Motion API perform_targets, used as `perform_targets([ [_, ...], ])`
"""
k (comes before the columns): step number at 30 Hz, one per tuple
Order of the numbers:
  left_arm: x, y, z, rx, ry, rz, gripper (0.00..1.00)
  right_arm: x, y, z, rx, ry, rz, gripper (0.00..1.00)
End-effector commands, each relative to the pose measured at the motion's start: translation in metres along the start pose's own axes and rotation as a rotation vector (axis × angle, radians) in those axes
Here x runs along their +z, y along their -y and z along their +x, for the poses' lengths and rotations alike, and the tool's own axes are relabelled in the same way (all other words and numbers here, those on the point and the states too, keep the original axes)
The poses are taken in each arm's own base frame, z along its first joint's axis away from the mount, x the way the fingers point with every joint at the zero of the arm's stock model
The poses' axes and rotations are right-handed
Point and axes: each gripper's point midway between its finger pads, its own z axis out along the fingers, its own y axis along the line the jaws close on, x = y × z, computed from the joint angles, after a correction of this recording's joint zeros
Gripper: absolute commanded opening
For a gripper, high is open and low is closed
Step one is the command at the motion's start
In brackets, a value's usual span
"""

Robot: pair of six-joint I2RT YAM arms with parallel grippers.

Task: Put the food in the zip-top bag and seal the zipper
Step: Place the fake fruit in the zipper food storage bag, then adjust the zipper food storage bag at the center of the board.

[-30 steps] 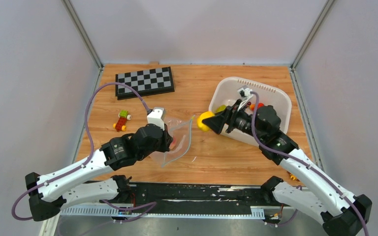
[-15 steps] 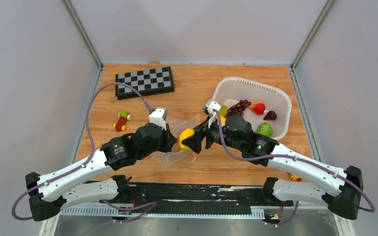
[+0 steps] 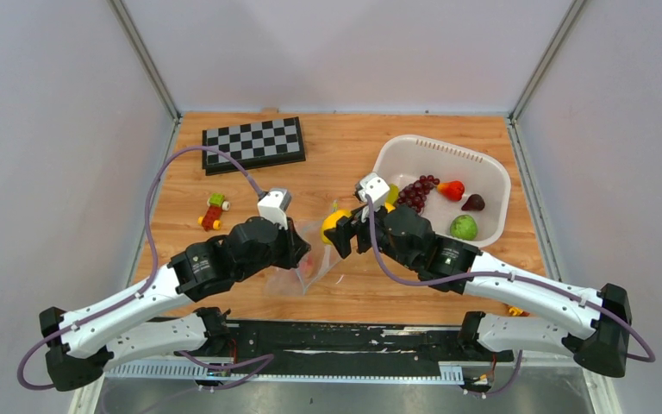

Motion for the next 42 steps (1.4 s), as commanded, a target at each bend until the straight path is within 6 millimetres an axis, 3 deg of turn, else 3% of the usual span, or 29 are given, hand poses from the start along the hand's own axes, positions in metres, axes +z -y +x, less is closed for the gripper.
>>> perform_targets([
  [1,-0.003,0.015,-0.008,-0.024,0.015,0.06,0.0,-0.005,0.0,-0.016,-0.016,0.047,0.002,0.74],
  [8,-0.003,0.018,-0.014,-0.051,0.037,0.066,0.0,-0.011,-0.024,-0.023,-0.023,0.052,-0.136,0.84],
  [13,-0.004,0.024,-0.015,-0.061,0.03,0.085,0.0,-0.008,-0.014,-0.014,-0.035,-0.002,-0.077,0.85],
  [21,-0.008,-0.001,-0.02,-0.068,0.08,-0.025,0.0,-0.047,-0.006,-0.043,0.05,0.108,-0.067,0.8],
  [24,-0.008,-0.004,-0.023,-0.075,0.092,-0.045,0.0,-0.059,-0.005,-0.044,0.071,0.103,-0.074,0.78],
  [34,-0.008,-0.002,-0.035,-0.099,0.13,-0.059,0.0,-0.039,-0.015,-0.007,0.069,-0.137,-0.08,0.72],
  [39,-0.011,-0.004,-0.035,-0.114,0.141,-0.06,0.0,-0.021,-0.018,0.02,0.062,-0.276,-0.066,0.56],
  [42,-0.012,-0.007,-0.035,-0.118,0.147,-0.062,0.0,-0.012,-0.017,0.027,0.053,-0.295,-0.059,0.51],
])
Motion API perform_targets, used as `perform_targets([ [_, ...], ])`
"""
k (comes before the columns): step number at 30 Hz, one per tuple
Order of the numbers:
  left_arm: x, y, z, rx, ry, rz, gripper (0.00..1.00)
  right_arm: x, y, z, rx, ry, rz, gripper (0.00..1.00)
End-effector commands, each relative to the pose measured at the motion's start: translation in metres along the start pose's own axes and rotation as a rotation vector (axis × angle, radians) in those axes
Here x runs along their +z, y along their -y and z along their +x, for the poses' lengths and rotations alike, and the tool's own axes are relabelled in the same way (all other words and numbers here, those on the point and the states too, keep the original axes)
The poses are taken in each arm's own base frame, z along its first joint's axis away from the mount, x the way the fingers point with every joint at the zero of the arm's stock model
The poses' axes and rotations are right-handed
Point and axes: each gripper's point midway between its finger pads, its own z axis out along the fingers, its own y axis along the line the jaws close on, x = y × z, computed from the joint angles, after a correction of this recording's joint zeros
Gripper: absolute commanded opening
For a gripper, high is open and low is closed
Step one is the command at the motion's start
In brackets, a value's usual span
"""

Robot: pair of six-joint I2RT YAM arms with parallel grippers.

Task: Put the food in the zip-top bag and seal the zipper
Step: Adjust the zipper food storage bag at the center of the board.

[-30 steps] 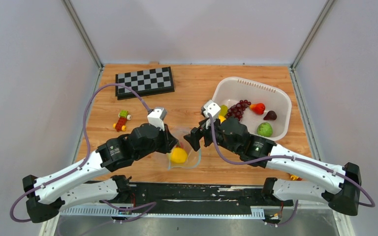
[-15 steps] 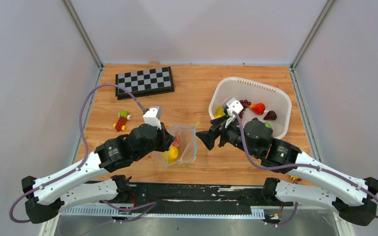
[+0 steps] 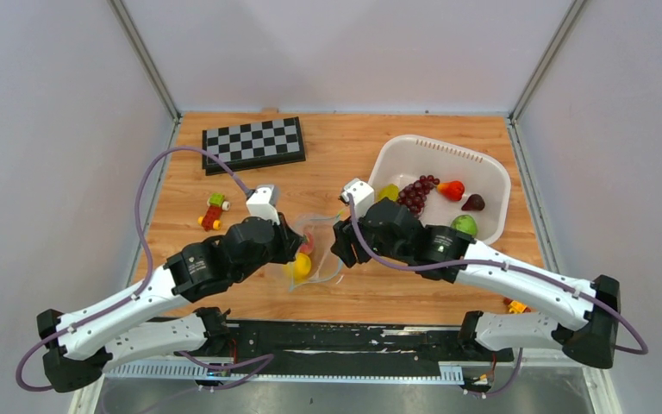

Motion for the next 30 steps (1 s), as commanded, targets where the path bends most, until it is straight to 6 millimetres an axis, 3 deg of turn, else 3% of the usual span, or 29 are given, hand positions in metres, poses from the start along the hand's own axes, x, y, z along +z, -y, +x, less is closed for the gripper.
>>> perform_targets([
  [1,-0.01,0.005,-0.021,-0.051,0.07,0.018,0.0,0.007,-0.009,-0.006,0.018,-0.009,-0.043,0.5],
  [3,-0.01,0.004,-0.02,-0.05,0.072,0.017,0.0,0.012,-0.012,-0.008,0.028,-0.001,-0.064,0.45],
  [6,-0.012,0.001,-0.02,-0.044,0.079,0.011,0.0,0.014,-0.01,-0.016,0.028,0.015,-0.045,0.19],
  [8,-0.016,-0.006,-0.022,-0.031,0.09,-0.009,0.0,0.007,-0.015,-0.033,0.036,0.073,-0.07,0.1],
  [12,-0.033,-0.025,-0.04,-0.009,0.167,-0.079,0.0,-0.024,-0.061,-0.074,0.049,0.282,-0.34,0.06],
  [14,-0.044,-0.043,-0.054,0.018,0.229,-0.157,0.0,-0.035,-0.074,-0.084,0.078,0.364,-0.43,0.06],
  [16,-0.051,-0.056,-0.061,0.059,0.251,-0.215,0.0,-0.02,-0.059,-0.084,0.122,0.325,-0.325,0.02],
  [19,-0.054,-0.036,-0.062,0.137,0.17,-0.151,0.0,0.015,-0.047,-0.067,0.089,0.129,-0.196,0.0],
  [21,-0.05,-0.022,-0.058,0.153,0.121,-0.105,0.0,0.025,-0.07,-0.065,0.047,0.072,-0.311,0.02],
  [23,-0.046,-0.017,-0.051,0.157,0.083,-0.089,0.0,0.025,-0.091,-0.079,0.057,0.159,-0.433,0.03],
  [25,-0.044,-0.019,-0.044,0.148,0.056,-0.102,0.0,0.024,-0.098,-0.087,0.089,0.222,-0.483,0.04],
  [27,-0.039,-0.02,-0.035,0.153,0.024,-0.106,0.0,0.031,-0.087,-0.084,0.127,0.223,-0.423,0.06],
  [30,-0.029,-0.034,-0.02,0.154,-0.008,-0.172,0.0,0.056,-0.04,-0.062,0.164,0.149,-0.196,0.11],
])
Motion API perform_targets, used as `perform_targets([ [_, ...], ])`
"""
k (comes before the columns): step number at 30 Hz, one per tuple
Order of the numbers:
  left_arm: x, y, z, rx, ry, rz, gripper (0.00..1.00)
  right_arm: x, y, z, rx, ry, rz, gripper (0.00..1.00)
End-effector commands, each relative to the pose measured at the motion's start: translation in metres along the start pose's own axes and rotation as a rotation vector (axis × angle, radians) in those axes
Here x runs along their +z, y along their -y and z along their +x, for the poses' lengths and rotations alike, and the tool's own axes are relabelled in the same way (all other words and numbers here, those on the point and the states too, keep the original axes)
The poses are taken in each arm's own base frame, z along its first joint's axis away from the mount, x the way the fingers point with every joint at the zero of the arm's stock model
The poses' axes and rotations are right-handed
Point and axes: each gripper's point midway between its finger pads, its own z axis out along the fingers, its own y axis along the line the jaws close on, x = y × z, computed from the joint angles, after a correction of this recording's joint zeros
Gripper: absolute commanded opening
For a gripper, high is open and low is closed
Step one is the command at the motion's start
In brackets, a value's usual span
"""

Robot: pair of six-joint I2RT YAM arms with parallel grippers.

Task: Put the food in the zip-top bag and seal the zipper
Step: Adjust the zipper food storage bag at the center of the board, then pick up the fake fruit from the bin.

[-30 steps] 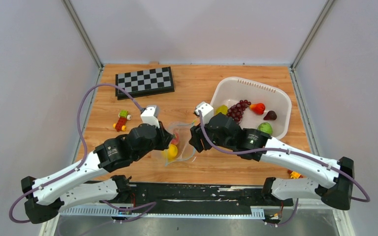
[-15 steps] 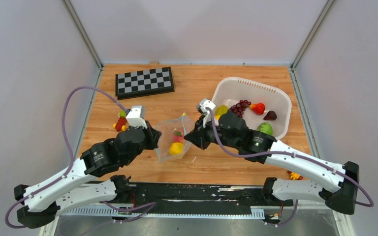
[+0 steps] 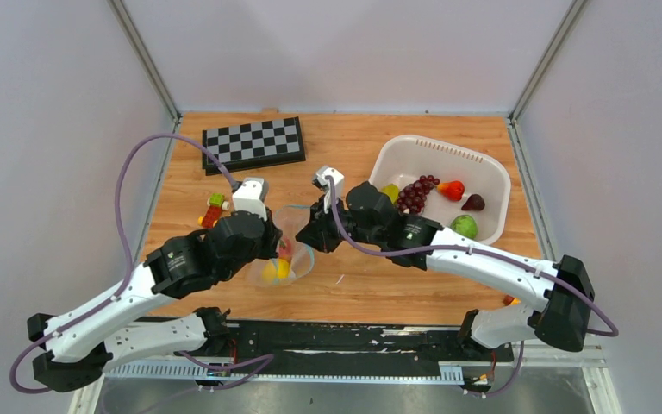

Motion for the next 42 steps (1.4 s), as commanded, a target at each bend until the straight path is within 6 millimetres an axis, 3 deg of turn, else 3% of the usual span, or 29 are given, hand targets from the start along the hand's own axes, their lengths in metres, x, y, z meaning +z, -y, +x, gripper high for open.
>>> perform_targets([
  [1,0.011,-0.011,0.025,0.013,-0.064,-0.058,0.0,0.002,0.047,-0.009,0.055,0.042,0.197,0.12],
  [2,0.015,-0.013,0.029,0.006,-0.062,-0.07,0.0,0.002,0.062,0.002,0.068,-0.004,0.239,0.14],
  [4,0.021,-0.015,0.035,-0.017,-0.054,-0.082,0.0,-0.005,0.069,0.01,0.068,-0.055,0.241,0.25],
  [8,0.028,-0.01,0.037,-0.063,-0.024,-0.054,0.0,-0.032,0.052,-0.008,0.001,-0.001,0.187,0.58],
  [10,0.029,-0.005,0.033,-0.076,-0.002,-0.031,0.0,-0.054,0.048,-0.023,-0.056,0.054,0.196,0.67],
  [12,0.03,-0.002,0.029,-0.077,0.014,-0.018,0.0,-0.077,0.056,-0.037,-0.097,0.12,0.269,0.71],
  [16,0.033,0.004,0.028,-0.07,0.016,-0.001,0.0,-0.123,0.112,-0.06,-0.112,0.203,0.575,0.73],
  [19,0.036,0.01,0.031,-0.073,0.002,0.023,0.0,-0.168,0.187,-0.063,-0.045,0.225,0.893,0.75],
  [22,0.038,0.016,0.034,-0.081,-0.009,0.049,0.0,-0.206,0.26,-0.044,0.067,0.181,1.141,0.8],
  [26,0.039,0.018,0.036,-0.085,-0.015,0.061,0.0,-0.236,0.329,-0.01,0.246,0.128,1.269,0.87],
  [32,0.037,0.017,0.035,-0.078,-0.015,0.059,0.0,-0.245,0.381,0.029,0.403,0.119,1.33,0.89],
  [42,0.035,0.015,0.034,-0.077,-0.01,0.058,0.0,-0.253,0.437,0.05,0.505,0.174,1.457,0.87],
])
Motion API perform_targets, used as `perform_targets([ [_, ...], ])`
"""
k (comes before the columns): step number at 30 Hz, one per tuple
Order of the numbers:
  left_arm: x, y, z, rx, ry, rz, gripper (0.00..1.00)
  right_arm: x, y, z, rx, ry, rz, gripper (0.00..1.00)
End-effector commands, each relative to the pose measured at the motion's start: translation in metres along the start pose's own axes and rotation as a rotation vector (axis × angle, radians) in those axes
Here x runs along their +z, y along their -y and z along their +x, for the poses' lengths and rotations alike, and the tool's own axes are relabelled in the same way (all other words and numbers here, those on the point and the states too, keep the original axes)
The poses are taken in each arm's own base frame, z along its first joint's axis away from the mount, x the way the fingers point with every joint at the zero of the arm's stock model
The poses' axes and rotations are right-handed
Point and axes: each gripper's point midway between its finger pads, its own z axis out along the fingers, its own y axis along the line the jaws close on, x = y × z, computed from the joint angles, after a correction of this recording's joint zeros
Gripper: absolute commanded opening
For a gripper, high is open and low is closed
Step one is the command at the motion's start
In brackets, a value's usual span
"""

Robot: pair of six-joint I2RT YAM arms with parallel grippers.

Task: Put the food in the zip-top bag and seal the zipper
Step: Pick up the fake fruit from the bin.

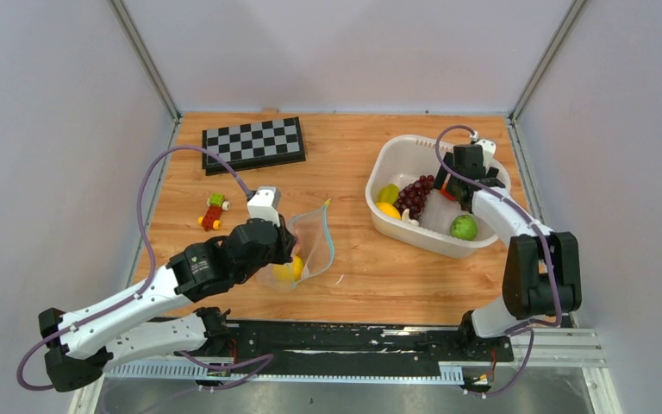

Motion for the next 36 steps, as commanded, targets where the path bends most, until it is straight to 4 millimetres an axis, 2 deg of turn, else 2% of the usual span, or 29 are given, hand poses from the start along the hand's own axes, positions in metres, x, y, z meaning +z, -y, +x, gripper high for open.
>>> perform_targets([
  [1,-0.001,0.003,-0.007,-0.018,0.03,0.016,0.0,0.026,-0.002,-0.018,0.095,0.05,0.021,0.86],
  [4,0.0,0.003,-0.006,-0.018,0.029,0.015,0.0,0.044,-0.006,-0.006,0.12,0.018,0.013,0.84],
  [8,0.0,0.003,-0.005,-0.016,0.025,0.014,0.0,0.056,-0.005,0.002,0.138,0.025,0.017,0.84],
  [17,0.0,0.002,-0.006,-0.016,0.03,0.012,0.0,0.069,-0.011,-0.007,0.143,0.034,-0.036,0.88],
  [21,0.0,0.003,-0.005,-0.018,0.028,0.016,0.0,0.077,-0.014,-0.012,0.15,0.025,-0.06,0.86],
  [31,-0.001,0.001,-0.007,-0.018,0.035,0.008,0.0,0.085,-0.015,-0.01,0.154,-0.014,-0.038,0.57],
  [36,0.0,0.0,-0.004,-0.017,0.028,0.006,0.0,0.073,-0.025,-0.016,0.126,-0.001,-0.118,0.37],
])
